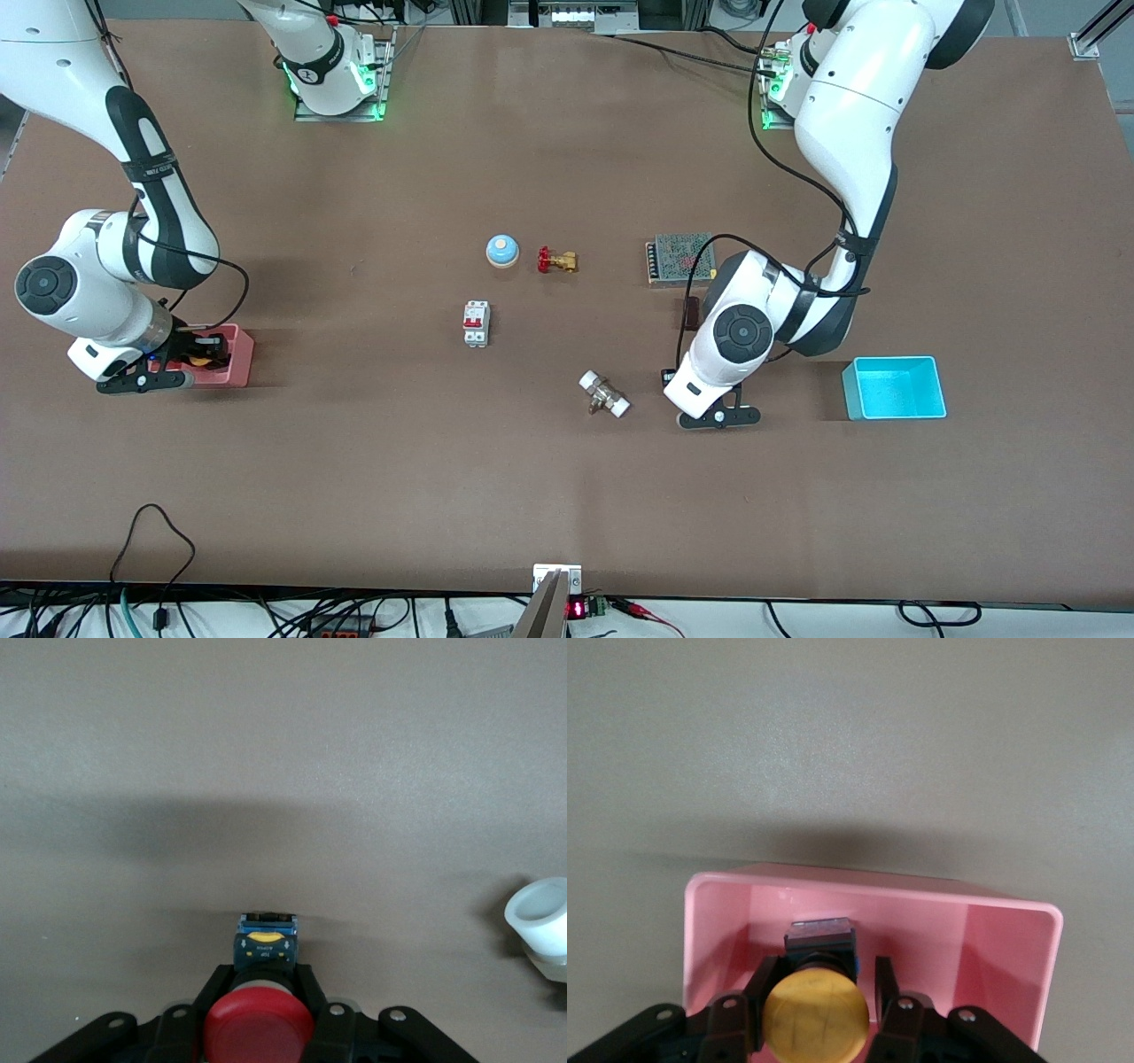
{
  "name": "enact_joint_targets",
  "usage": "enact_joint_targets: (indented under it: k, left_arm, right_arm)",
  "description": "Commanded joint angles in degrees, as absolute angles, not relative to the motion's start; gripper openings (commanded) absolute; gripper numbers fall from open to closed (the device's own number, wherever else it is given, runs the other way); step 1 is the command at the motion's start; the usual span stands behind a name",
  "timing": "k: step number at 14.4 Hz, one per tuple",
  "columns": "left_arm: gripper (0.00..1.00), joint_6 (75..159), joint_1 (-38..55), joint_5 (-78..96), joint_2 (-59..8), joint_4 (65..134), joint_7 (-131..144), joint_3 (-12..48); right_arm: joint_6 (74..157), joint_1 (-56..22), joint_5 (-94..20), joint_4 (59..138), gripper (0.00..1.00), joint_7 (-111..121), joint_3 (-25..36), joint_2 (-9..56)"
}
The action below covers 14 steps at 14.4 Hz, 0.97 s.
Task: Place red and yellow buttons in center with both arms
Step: 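Carry the red button to the table center with the left gripper and release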
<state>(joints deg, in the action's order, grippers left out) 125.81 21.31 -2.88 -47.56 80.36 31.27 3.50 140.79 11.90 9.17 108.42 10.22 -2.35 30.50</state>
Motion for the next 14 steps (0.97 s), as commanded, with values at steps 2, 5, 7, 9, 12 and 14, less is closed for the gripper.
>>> enact_joint_targets:
  k: [2,5,7,9,12,14]
  left_arm:
    - [0.96,127.2,22.1,-1.8,-48.4,80.3,32.0,2.8]
    - [1.00,127.2,21.9,-1.9,-48.3,80.3,31.7,2.8]
    - [1.00,126.8,21.8,-1.8,-47.8,80.2,31.4,2.8]
    - [1.00,126.1,21.4,-1.9,-45.4,80.2,31.0,2.8]
    - [1.00,119.3,21.1,-2.7,-39.7,79.5,30.2,2.2]
    - [1.00,115.2,19.9,-2.6,-35.2,79.5,23.9,1.6]
  right_arm:
    - [141.2,12.7,9.6,108.6,0.16,11.6,-3.0,30.5]
    - [139.1,13.0,9.5,108.6,0.13,14.1,-3.1,27.4]
    - [131.3,12.9,9.4,108.2,0.13,15.8,-3.2,22.6]
    - [124.0,12.9,9.1,107.2,0.13,17.4,-4.4,18.1]
    - [115.8,12.3,3.0,106.6,0.13,13.3,-8.3,13.9]
    - [114.5,11.1,3.0,106.8,0.13,4.4,-12.8,13.7]
